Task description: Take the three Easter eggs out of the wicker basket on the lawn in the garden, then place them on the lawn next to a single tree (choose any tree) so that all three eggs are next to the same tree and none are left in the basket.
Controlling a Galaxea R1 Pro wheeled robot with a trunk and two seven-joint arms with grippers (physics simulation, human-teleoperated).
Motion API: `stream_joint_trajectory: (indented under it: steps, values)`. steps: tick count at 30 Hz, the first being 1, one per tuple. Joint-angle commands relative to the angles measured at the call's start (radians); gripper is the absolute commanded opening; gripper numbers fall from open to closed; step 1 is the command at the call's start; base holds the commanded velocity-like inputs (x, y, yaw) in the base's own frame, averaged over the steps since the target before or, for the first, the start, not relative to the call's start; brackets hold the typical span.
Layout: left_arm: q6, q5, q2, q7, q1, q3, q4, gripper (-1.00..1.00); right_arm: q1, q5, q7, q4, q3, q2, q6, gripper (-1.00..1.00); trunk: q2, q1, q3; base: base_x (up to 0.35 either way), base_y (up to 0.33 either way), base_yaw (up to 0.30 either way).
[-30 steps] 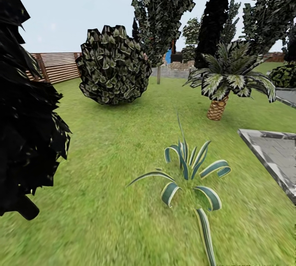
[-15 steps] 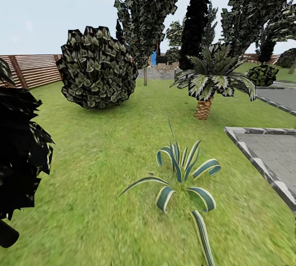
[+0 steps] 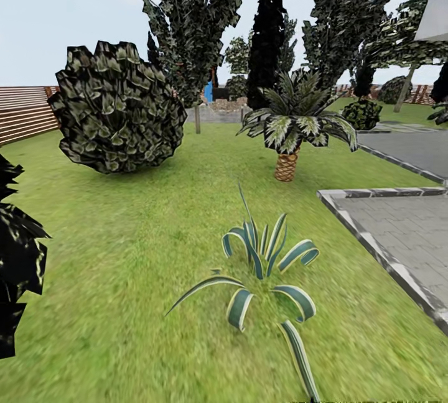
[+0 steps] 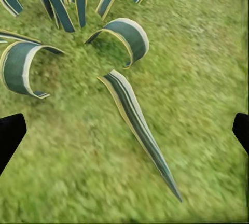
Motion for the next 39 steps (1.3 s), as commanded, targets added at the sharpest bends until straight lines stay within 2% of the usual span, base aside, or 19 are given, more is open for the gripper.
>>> stream_joint_trajectory:
  steps: [1, 7, 12, 14, 22, 27, 39]
  values:
    - [-0.003, 0.002, 0.0, 0.0, -0.001, 0.001, 0.0, 1.0, -0.001, -0.008, -0.004, 0.001, 0.006, -0.002, -0.002, 1.0, -0.002, 0.001, -0.001, 0.006, 0.005, -0.244]
    - [-0.003, 0.002, -0.001, 0.0, -0.001, 0.0, 0.001, 1.0, -0.001, -0.016, -0.005, 0.001, 0.0, -0.014, -0.003, 1.0, -0.002, 0.001, 0.005, 0.002, 0.022, -0.244]
    - [-0.003, 0.001, -0.001, 0.0, -0.001, -0.001, 0.001, 1.0, -0.001, -0.016, -0.004, 0.001, -0.065, -0.022, -0.003, 1.0, -0.002, 0.001, 0.01, 0.0, 0.221, -0.244]
    - [-0.003, 0.001, -0.001, 0.0, -0.001, -0.002, 0.001, 1.0, -0.001, -0.016, -0.005, 0.001, -0.08, -0.024, -0.003, 1.0, -0.002, 0.001, 0.012, 0.0, 0.288, -0.244]
    - [-0.004, -0.001, -0.001, 0.0, -0.001, -0.005, 0.001, 1.0, -0.001, -0.018, -0.005, 0.001, -0.116, -0.035, -0.001, 1.0, -0.002, 0.001, 0.02, 0.0, 0.296, -0.244]
    - [-0.004, -0.001, 0.001, -0.001, -0.001, -0.005, 0.001, 1.0, -0.001, -0.017, -0.005, 0.001, -0.149, -0.037, -0.001, 1.0, -0.002, 0.001, 0.025, 0.0, 0.121, -0.244]
    - [-0.004, 0.0, 0.001, -0.001, -0.001, -0.005, 0.001, 1.0, -0.001, -0.017, -0.005, 0.001, -0.158, -0.037, -0.001, 1.0, -0.002, 0.001, 0.035, 0.0, 0.006, -0.236]
